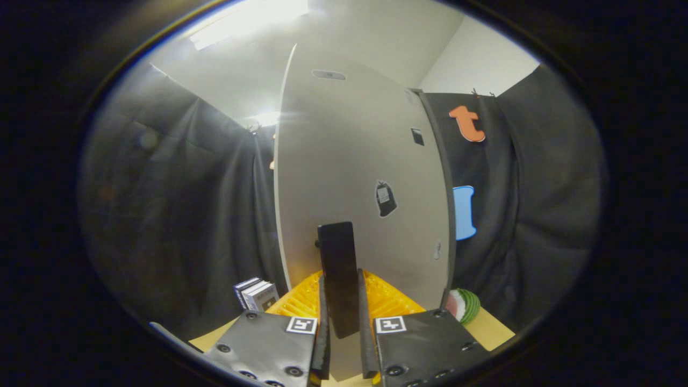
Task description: Open the shoe cabinet door, grab the shoes and put them into the shoe cabinet, then close the shoe cabinet door.
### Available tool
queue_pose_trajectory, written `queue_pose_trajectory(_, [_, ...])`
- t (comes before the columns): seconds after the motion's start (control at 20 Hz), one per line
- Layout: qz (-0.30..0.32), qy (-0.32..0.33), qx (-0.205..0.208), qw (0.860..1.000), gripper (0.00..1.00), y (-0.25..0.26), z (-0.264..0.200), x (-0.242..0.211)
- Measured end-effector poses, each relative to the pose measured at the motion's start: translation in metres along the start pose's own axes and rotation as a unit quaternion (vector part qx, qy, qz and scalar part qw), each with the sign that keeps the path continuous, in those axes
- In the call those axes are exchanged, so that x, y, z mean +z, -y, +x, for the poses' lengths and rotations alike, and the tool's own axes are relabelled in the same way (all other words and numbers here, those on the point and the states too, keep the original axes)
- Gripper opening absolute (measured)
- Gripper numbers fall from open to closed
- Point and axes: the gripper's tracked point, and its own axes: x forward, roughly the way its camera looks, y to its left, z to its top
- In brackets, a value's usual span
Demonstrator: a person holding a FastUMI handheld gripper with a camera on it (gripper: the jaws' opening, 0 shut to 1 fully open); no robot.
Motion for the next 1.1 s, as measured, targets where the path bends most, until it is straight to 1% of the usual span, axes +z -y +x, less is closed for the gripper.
queue_pose_trajectory(0.3, [-0.009,0.006,-0.024,1.0,0.24,0.036,-0.027,0.007])
queue_pose_trajectory(0.45, [-0.019,0.011,-0.042,0.999,0.24,0.053,-0.039,0.01])
queue_pose_trajectory(0.6, [-0.017,0.008,-0.059,0.998,0.24,0.07,-0.049,0.007])
queue_pose_trajectory(0.9, [-0.023,0.004,-0.081,0.996,0.23,0.094,-0.069,0.005])
queue_pose_trajectory(1.1, [-0.019,0.008,-0.11,0.994,0.23,0.116,-0.079,0.01])
